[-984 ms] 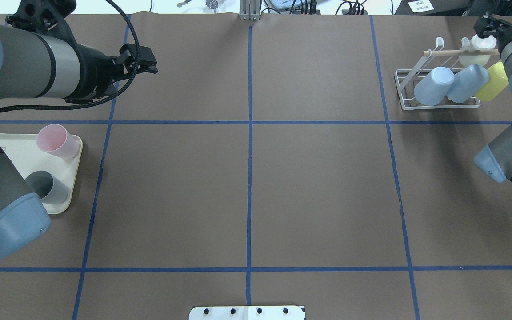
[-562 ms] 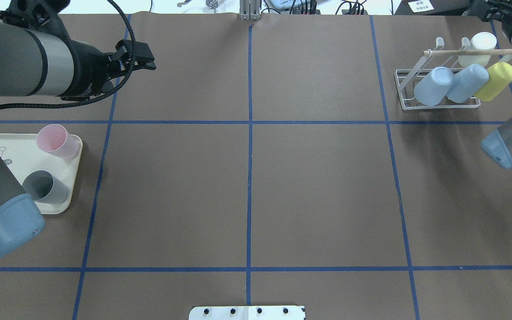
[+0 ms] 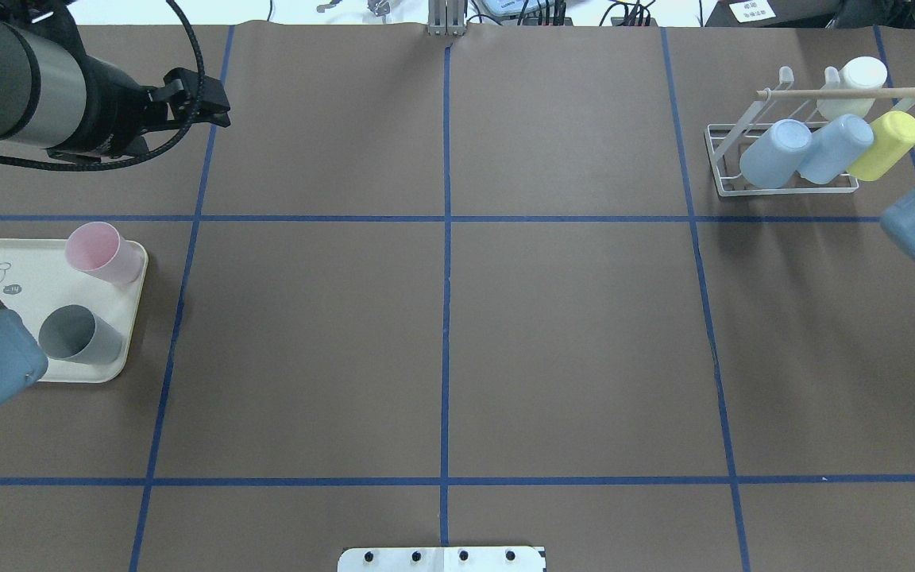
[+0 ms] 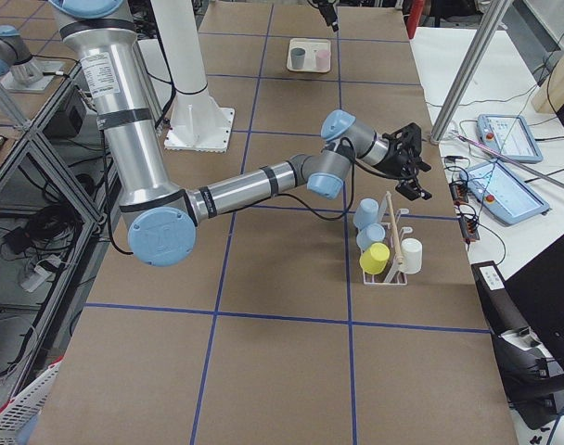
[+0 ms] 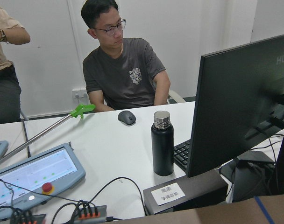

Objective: Transfer IKEA cup to right arm and place on rack

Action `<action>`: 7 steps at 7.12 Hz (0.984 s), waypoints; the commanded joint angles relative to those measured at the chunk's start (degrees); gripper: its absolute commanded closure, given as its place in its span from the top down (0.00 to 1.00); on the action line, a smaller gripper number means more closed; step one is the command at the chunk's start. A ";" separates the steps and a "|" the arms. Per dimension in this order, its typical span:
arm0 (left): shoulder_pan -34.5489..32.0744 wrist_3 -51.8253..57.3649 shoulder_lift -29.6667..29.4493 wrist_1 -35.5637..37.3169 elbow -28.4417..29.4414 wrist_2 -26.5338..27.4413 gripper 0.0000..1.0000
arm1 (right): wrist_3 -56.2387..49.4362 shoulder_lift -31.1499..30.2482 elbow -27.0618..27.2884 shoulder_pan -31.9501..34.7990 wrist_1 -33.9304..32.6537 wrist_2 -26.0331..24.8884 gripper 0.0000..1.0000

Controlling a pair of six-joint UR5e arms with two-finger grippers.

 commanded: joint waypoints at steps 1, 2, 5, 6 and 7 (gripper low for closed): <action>-1.20 9.66 6.03 2.17 0.09 -0.88 1.00 | 9.28 1.61 5.91 -0.66 -4.38 9.91 1.00; -2.43 13.88 9.28 2.17 0.44 -6.37 1.00 | 16.46 3.11 7.84 -1.97 -4.21 14.39 1.00; -9.46 28.81 16.05 2.35 4.74 -20.80 1.00 | 35.56 8.72 12.07 -11.28 -3.85 15.50 1.00; -9.47 31.04 19.56 1.56 5.36 -21.71 1.00 | 37.43 9.88 11.90 -12.95 -3.77 15.41 1.00; -9.12 30.37 20.90 1.12 5.72 -21.81 1.00 | 38.58 10.32 11.73 -14.54 -3.68 15.23 1.00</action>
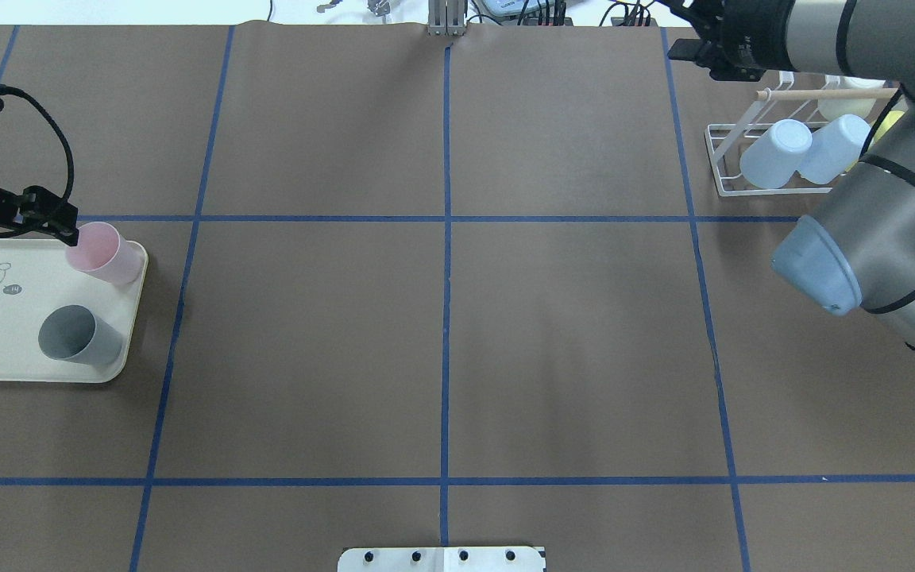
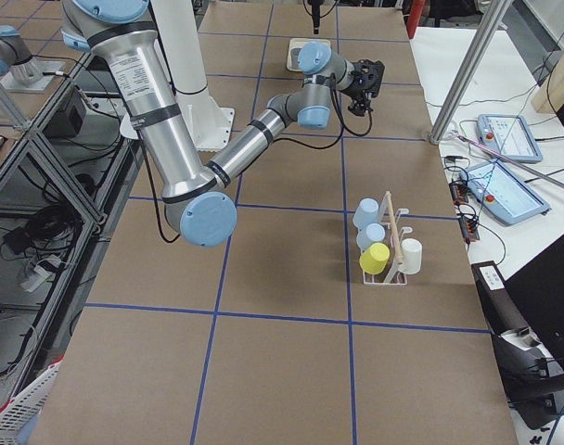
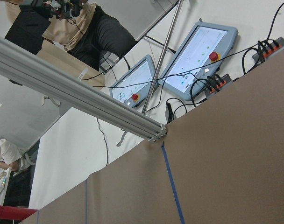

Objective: Transfer IKEA cup to right arm and place on rack

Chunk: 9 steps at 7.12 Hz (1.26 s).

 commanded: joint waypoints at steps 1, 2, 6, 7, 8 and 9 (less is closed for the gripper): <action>0.08 -0.83 2.61 -1.62 2.27 -1.00 1.00 | 2.46 1.02 -0.07 -3.40 0.10 -1.56 1.00; 0.34 -4.94 4.79 -8.42 4.29 -1.00 1.00 | 2.46 1.02 -0.07 -4.63 0.10 -3.23 1.00; 4.11 -9.64 6.83 -19.56 10.90 -0.92 1.00 | 2.46 1.02 -0.06 -5.34 0.10 -3.86 1.00; 4.56 -9.56 6.92 -19.65 10.82 -1.00 1.00 | 2.46 0.94 -0.15 -5.34 0.19 -3.86 1.00; 4.56 -9.29 6.92 -19.65 10.73 -1.00 1.00 | 2.46 1.02 -0.07 -5.43 0.10 -3.86 1.00; 4.82 -9.12 8.75 -20.26 10.38 -1.00 1.00 | 2.46 0.94 0.02 -5.43 0.19 -3.86 1.00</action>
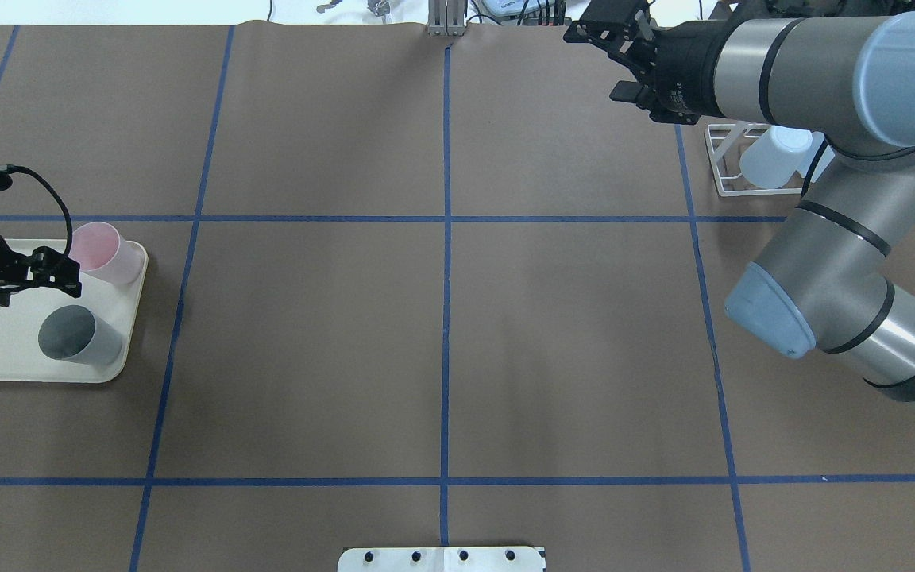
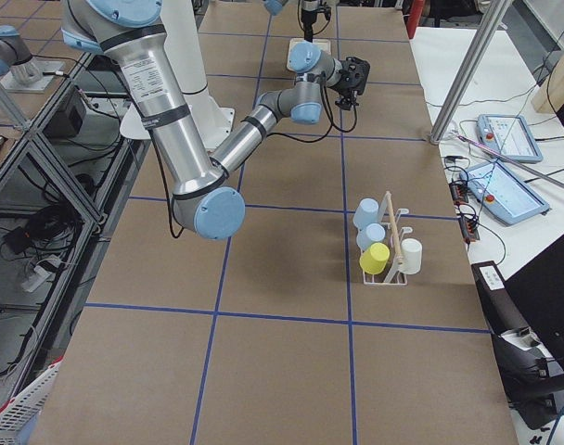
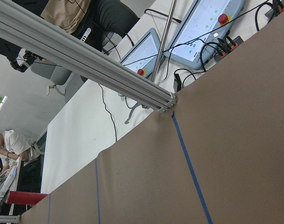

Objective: Transfer IKEA cup to right arm and place on rack

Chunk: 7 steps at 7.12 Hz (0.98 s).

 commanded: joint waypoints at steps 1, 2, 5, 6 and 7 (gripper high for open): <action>0.39 0.22 3.90 -3.62 -0.35 -0.10 1.00 | 0.00 -0.05 0.09 0.04 0.05 -0.01 1.00; 0.39 0.13 5.75 -6.18 -0.35 -0.19 1.00 | 0.00 -0.05 0.00 -0.05 0.05 -0.01 1.00; 1.09 -0.40 5.77 -5.94 -1.31 -2.91 1.00 | 0.00 -0.31 0.00 0.04 0.05 0.08 1.00; 2.22 -0.48 5.68 -6.02 -1.23 -2.56 1.00 | 0.00 -0.40 0.00 0.04 0.05 0.08 1.00; 2.41 -0.49 5.59 -6.03 -1.23 -2.39 1.00 | 0.00 -0.40 -0.09 0.04 0.05 0.08 1.00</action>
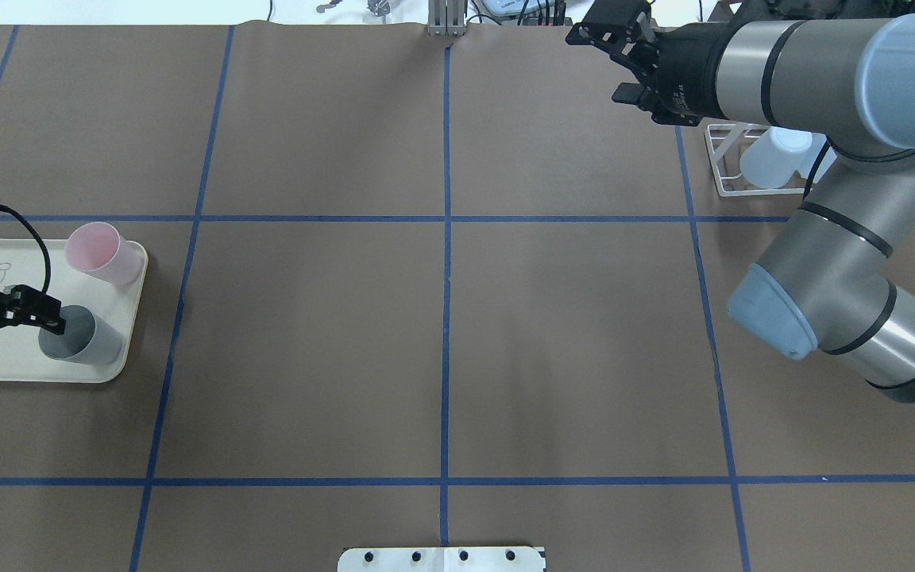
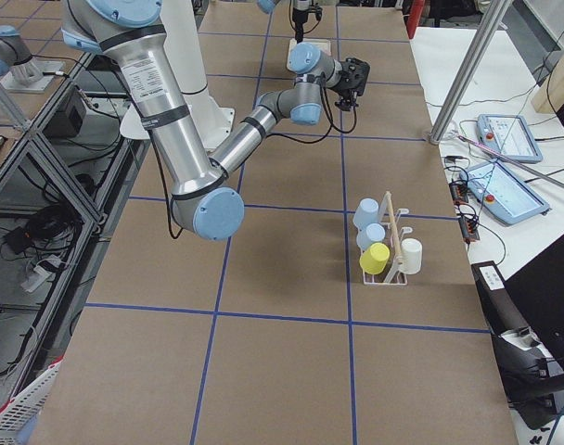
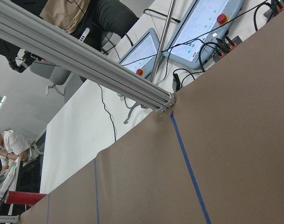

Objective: Transfer IKEA cup to right arm and place on rack

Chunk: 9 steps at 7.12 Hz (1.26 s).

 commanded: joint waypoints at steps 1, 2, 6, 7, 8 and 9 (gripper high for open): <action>0.63 -0.04 -0.26 0.06 0.32 0.21 0.91 | 0.00 -0.05 -0.16 0.00 0.00 0.01 1.00; 0.89 -0.04 -0.34 0.06 0.32 0.30 0.79 | -0.09 -0.05 -0.25 0.00 0.00 0.01 1.00; 1.76 -0.04 -0.96 0.15 0.76 0.30 0.66 | -0.18 -0.23 -0.25 0.00 0.00 0.01 1.00; 2.38 -0.13 -1.22 0.23 0.76 0.38 0.66 | -0.26 -0.31 -0.25 0.00 0.00 0.01 1.00; 2.47 -0.05 -1.31 0.23 0.85 0.39 0.65 | -0.26 -0.31 -0.34 0.00 0.00 0.01 1.00; 2.48 -0.04 -1.23 0.32 1.11 0.30 0.56 | -0.26 -0.31 -0.25 0.00 0.00 0.01 1.00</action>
